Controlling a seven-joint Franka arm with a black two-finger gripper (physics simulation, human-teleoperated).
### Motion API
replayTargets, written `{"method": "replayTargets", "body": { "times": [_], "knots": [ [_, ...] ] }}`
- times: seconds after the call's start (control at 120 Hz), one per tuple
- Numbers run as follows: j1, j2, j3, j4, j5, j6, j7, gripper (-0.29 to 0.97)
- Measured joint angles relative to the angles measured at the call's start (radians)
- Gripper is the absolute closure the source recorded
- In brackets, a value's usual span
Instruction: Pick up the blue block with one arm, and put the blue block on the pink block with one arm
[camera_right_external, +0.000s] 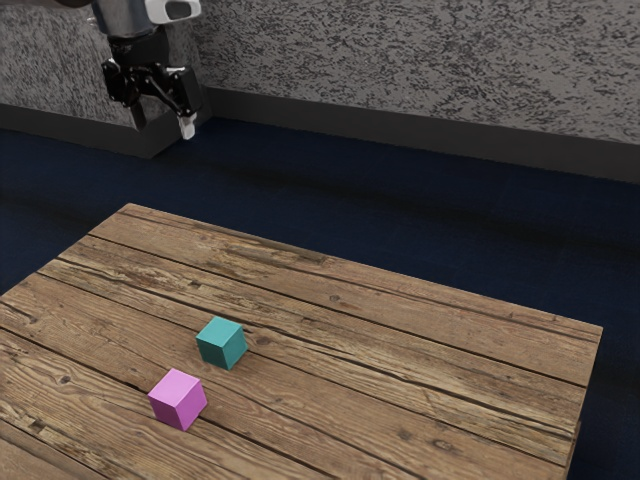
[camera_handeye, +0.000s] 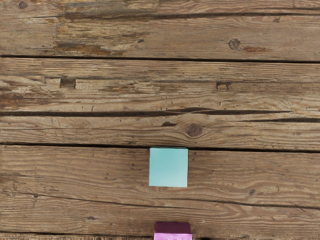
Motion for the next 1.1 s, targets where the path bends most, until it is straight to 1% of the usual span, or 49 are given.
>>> {"method": "replayTargets", "body": {
  "times": [0.233,0.275,0.333,0.408,0.525,0.708,0.808,0.875,0.925,0.983,1.025,1.1],
  "knots": [
    [0.041,-0.001,0.000,0.011,-0.001,-0.024,-0.003,0.00],
    [0.047,-0.001,0.000,0.080,-0.001,-0.043,-0.004,0.00],
    [0.058,-0.003,-0.008,0.217,-0.001,-0.078,-0.005,0.00],
    [0.071,-0.001,-0.023,0.278,-0.005,-0.114,-0.005,0.00],
    [0.063,0.005,-0.041,0.295,-0.009,-0.149,-0.007,0.00],
    [-0.005,0.038,-0.050,0.289,-0.011,-0.175,-0.008,0.00],
    [-0.013,0.044,-0.056,0.280,-0.011,-0.180,-0.008,0.00],
    [0.006,0.017,-0.070,0.171,-0.009,-0.157,-0.009,0.00],
    [0.036,-0.045,-0.096,0.004,-0.007,-0.107,-0.009,0.00],
    [0.063,-0.104,-0.122,-0.149,-0.007,-0.050,-0.009,0.00],
    [0.062,-0.135,-0.141,-0.242,-0.007,-0.004,-0.010,0.00],
    [0.027,-0.157,-0.165,-0.374,-0.010,0.083,-0.010,0.00]
  ]
}}
